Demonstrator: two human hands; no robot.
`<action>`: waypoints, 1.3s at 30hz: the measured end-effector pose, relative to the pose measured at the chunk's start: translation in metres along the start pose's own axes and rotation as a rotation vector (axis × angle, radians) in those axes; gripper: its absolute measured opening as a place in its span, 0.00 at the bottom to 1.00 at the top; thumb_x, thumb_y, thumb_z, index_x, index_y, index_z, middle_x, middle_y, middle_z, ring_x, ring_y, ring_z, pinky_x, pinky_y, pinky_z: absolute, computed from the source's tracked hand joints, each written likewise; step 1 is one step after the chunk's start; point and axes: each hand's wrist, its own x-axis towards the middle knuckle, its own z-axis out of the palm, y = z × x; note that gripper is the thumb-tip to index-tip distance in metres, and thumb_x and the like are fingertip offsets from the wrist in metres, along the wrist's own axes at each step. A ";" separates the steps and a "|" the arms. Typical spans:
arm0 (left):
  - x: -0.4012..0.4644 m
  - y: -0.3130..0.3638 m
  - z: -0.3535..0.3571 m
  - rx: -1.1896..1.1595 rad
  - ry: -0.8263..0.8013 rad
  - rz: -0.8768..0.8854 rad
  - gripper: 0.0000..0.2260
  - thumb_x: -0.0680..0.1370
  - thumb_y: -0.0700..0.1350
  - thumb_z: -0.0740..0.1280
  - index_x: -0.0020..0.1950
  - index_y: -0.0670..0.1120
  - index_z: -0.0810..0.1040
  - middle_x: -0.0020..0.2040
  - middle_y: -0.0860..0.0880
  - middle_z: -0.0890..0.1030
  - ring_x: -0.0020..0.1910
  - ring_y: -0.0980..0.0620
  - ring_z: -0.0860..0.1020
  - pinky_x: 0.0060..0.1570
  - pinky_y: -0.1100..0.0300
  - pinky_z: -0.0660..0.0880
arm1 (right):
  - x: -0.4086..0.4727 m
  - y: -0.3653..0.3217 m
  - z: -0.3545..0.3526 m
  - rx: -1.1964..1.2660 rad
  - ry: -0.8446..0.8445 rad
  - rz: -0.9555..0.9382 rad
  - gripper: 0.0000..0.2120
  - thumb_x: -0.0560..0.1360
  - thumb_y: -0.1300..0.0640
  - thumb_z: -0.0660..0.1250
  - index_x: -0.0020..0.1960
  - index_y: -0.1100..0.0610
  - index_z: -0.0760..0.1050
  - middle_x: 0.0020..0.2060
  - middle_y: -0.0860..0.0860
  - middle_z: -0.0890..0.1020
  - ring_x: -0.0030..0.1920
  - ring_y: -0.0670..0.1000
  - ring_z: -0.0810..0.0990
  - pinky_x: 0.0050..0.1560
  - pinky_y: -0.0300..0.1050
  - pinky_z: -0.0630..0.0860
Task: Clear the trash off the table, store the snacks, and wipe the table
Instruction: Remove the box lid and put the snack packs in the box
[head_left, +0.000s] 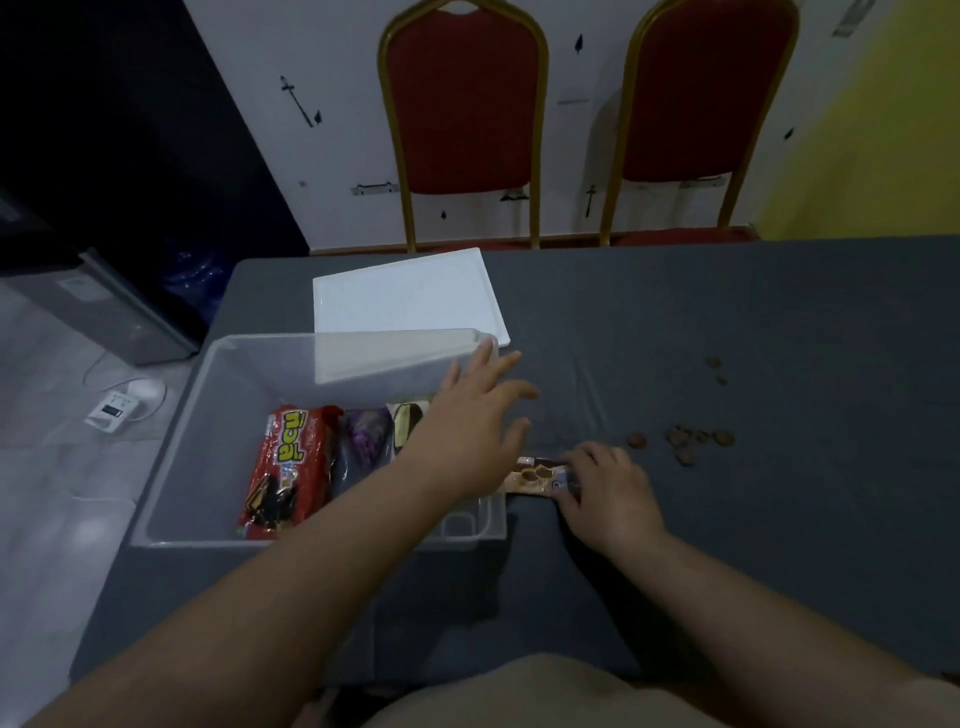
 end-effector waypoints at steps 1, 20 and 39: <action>0.000 0.001 0.000 0.000 0.004 -0.005 0.15 0.80 0.49 0.57 0.68 0.55 0.68 0.78 0.53 0.52 0.76 0.54 0.39 0.75 0.50 0.39 | 0.001 -0.001 -0.002 -0.026 -0.005 -0.002 0.16 0.77 0.46 0.58 0.62 0.51 0.70 0.60 0.47 0.73 0.61 0.51 0.70 0.59 0.47 0.65; -0.071 -0.089 -0.082 -0.110 0.342 -0.178 0.23 0.79 0.46 0.61 0.74 0.54 0.60 0.74 0.58 0.59 0.69 0.67 0.47 0.72 0.60 0.44 | -0.005 -0.123 -0.136 0.732 0.260 -0.266 0.09 0.79 0.52 0.54 0.51 0.49 0.73 0.41 0.44 0.75 0.38 0.43 0.73 0.35 0.40 0.69; -0.102 -0.151 -0.083 -0.085 0.275 -0.229 0.25 0.80 0.47 0.61 0.76 0.50 0.58 0.77 0.52 0.57 0.67 0.64 0.44 0.70 0.62 0.42 | 0.052 -0.200 -0.027 -0.424 -0.562 -0.395 0.14 0.76 0.58 0.65 0.61 0.53 0.75 0.54 0.54 0.79 0.51 0.54 0.78 0.41 0.43 0.70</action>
